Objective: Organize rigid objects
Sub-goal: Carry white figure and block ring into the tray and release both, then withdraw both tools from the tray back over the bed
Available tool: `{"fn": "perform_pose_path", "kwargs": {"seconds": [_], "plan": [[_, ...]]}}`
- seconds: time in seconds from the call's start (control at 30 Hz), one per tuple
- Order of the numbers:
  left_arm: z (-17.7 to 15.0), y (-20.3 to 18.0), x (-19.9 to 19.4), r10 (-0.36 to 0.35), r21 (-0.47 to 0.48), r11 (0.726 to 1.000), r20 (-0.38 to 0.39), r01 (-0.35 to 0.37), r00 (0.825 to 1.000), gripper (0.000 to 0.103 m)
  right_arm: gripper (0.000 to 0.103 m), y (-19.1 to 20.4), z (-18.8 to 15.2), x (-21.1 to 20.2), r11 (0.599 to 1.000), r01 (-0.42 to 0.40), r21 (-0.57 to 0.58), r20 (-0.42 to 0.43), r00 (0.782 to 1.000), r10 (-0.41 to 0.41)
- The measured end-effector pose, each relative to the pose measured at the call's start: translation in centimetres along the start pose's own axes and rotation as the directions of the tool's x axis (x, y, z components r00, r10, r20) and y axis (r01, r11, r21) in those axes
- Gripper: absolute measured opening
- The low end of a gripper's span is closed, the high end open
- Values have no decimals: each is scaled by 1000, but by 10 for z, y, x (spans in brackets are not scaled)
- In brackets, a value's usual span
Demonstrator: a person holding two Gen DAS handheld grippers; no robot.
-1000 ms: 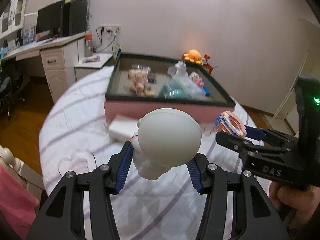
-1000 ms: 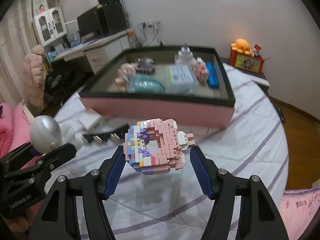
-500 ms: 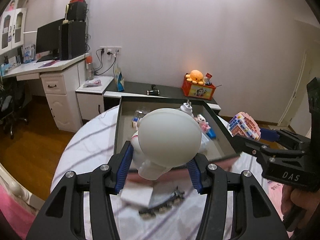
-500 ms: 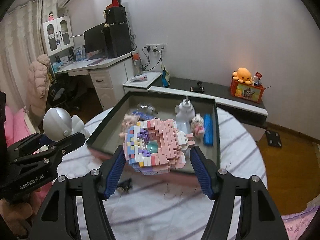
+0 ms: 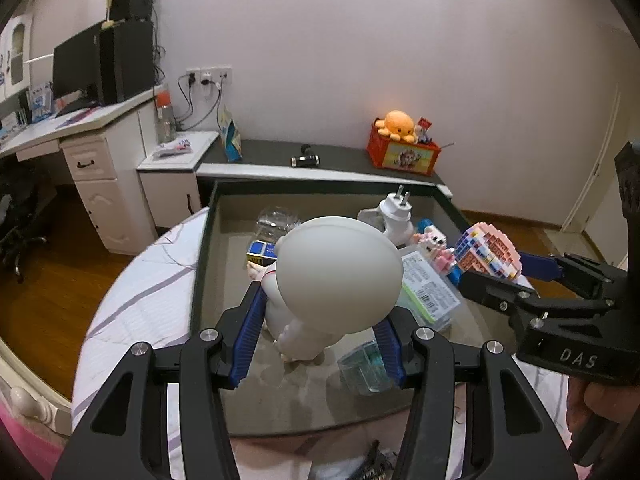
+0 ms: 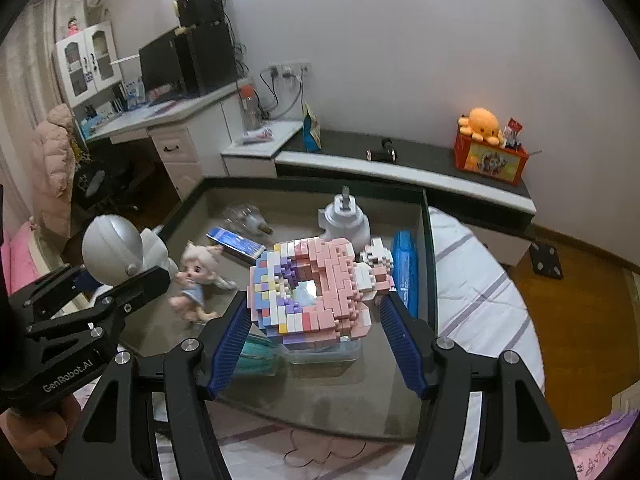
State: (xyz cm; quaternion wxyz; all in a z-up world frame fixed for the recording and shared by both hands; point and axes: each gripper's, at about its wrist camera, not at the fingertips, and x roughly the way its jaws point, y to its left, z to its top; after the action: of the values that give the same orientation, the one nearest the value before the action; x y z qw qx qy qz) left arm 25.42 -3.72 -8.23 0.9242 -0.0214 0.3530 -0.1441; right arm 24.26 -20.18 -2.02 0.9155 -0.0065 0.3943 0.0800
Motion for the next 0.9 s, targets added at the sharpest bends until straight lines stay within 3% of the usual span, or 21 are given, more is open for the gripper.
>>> {"fn": "perform_pose_path", "kwargs": {"seconds": [0.17, 0.3, 0.37, 0.43, 0.5, 0.67, 0.73, 0.9], "plan": [[-2, -3, 16, 22, 19, 1000, -42, -21, 999, 55, 67, -6, -4, 15, 1000, 12, 8, -35, 999, -12], [-2, -3, 13, 80, 27, 996, -18, -80, 997, 103, 69, -8, -7, 20, 1000, 28, 5, -46, 999, -28], [0, -3, 4, 94, 32, 995, 18, -94, 995, 103, 82, -7, -8, 19, 999, 36, -1, -49, 998, -36], [1, 0, -2, 111, 36, 993, 28, -112, 993, 103, 83, -7, -10, 16, 999, 55, -5, -47, 997, -55], [2, 2, -9, 124, 28, 992, 39, -125, 991, 103, 92, -9, -10, 14, 998, 56, 4, -48, 997, -56], [-2, 11, -35, 138, -10, 990, 76, -138, 988, 103, 93, -11, -14, -9, 998, 42, 56, 0, 999, -42], [-6, 14, -47, 146, -26, 989, 88, -144, 985, 103, 103, -12, -16, -17, 996, 35, 83, 17, 999, -37], [-20, 18, -77, 155, -43, 988, 104, -151, 983, 103, 103, -8, -22, -46, 991, -2, 133, 80, 997, -9]]}}
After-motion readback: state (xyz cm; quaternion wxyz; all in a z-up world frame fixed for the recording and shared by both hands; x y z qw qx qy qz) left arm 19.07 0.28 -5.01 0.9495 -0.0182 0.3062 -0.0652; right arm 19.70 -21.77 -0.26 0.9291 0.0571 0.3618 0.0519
